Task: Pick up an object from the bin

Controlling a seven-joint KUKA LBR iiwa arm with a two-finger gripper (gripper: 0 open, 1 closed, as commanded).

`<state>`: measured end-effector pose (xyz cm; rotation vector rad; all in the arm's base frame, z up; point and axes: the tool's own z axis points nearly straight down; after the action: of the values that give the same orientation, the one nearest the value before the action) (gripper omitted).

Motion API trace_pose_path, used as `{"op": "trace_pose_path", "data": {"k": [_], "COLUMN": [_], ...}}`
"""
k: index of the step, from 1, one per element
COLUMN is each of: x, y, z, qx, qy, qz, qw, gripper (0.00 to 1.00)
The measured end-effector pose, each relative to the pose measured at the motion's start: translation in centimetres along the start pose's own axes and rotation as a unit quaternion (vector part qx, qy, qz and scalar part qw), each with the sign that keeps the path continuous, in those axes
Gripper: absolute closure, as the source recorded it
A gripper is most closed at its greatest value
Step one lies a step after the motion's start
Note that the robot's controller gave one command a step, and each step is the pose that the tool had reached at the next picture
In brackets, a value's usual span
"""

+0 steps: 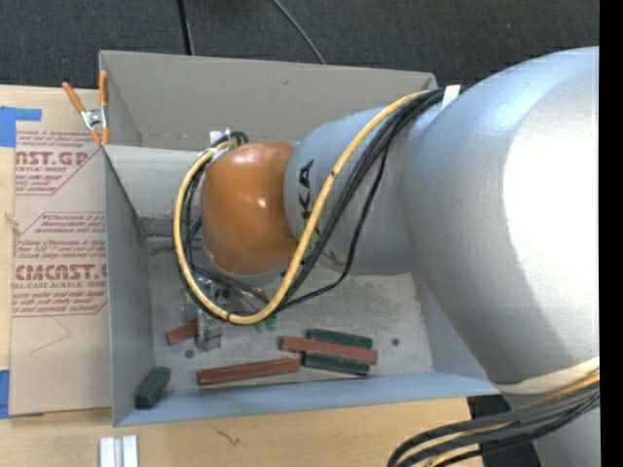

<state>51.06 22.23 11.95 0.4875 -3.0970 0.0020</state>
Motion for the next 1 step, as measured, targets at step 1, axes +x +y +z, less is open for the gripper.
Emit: {"op": "trace_pose_path", "data": {"k": [1], "x": [0.3], "y": [1.14], "z": [-1.58], "qx": [-0.001], "qy": [-0.0103], "qz": [-0.011], "qw": [0.9999], "gripper": [1.0]}}
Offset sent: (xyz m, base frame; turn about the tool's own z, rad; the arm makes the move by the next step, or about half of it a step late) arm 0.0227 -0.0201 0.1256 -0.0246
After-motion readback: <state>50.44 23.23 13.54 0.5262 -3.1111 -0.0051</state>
